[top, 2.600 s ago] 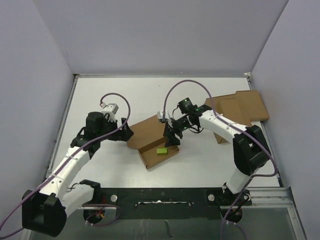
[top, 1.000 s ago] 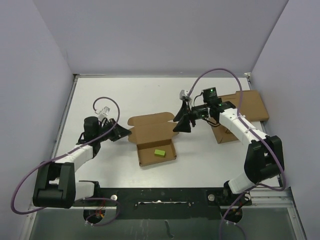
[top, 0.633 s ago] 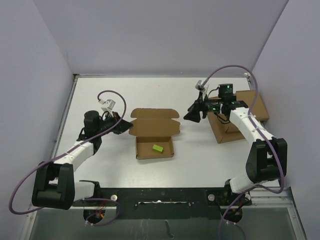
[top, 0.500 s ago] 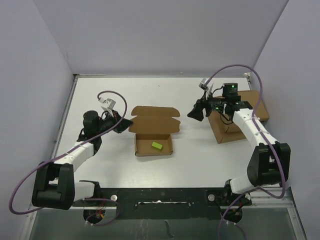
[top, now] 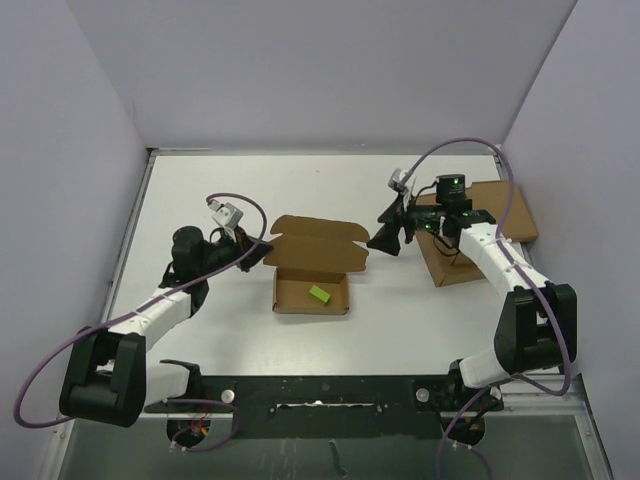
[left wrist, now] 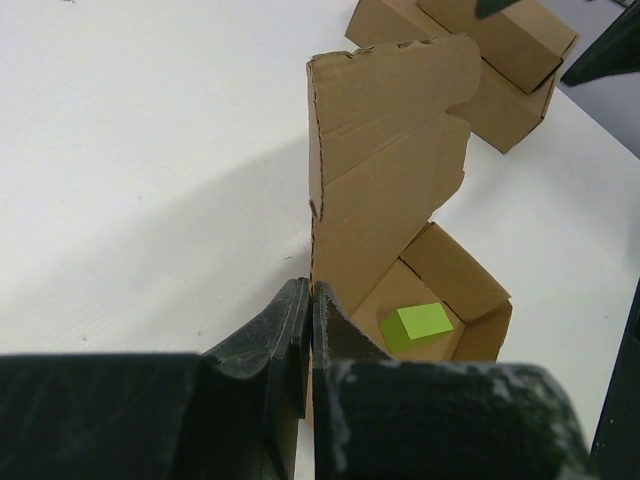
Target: Fold the paper box
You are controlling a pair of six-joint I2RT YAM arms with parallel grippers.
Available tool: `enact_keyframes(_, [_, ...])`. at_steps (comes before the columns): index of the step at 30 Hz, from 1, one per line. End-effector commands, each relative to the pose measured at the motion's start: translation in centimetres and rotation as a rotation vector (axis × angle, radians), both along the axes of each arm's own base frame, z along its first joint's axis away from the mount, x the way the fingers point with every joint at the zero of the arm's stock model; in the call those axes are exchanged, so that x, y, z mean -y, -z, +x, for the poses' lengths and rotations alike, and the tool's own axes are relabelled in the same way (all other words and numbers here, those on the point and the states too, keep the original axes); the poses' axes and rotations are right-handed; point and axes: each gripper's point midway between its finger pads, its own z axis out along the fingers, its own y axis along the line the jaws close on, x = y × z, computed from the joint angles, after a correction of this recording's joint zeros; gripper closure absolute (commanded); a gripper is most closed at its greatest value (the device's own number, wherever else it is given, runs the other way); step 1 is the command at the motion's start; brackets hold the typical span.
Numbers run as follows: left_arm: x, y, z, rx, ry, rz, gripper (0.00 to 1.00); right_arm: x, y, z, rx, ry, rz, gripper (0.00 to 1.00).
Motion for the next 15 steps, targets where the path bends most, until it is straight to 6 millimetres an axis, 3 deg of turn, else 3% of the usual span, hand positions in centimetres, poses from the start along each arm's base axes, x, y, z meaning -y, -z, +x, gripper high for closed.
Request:
enact_keyframes(1, [0.5, -2.0, 0.1, 0.118, 0.019, 0.024, 1.00, -1.1, 1.1, -0.7, -0.035, -0.077, 0.072, 0.15])
enact_keyframes(6, [0.5, -1.7, 0.0, 0.112, 0.016, 0.031, 1.00, -0.5, 3.6, -0.2, -0.149, -0.070, 0.024, 0.25])
enact_keyframes(15, [0.8, -1.6, -0.1, 0.110, 0.024, 0.036, 1.00, -1.5, 5.6, -1.5, -0.242, -0.109, 0.086, 0.28])
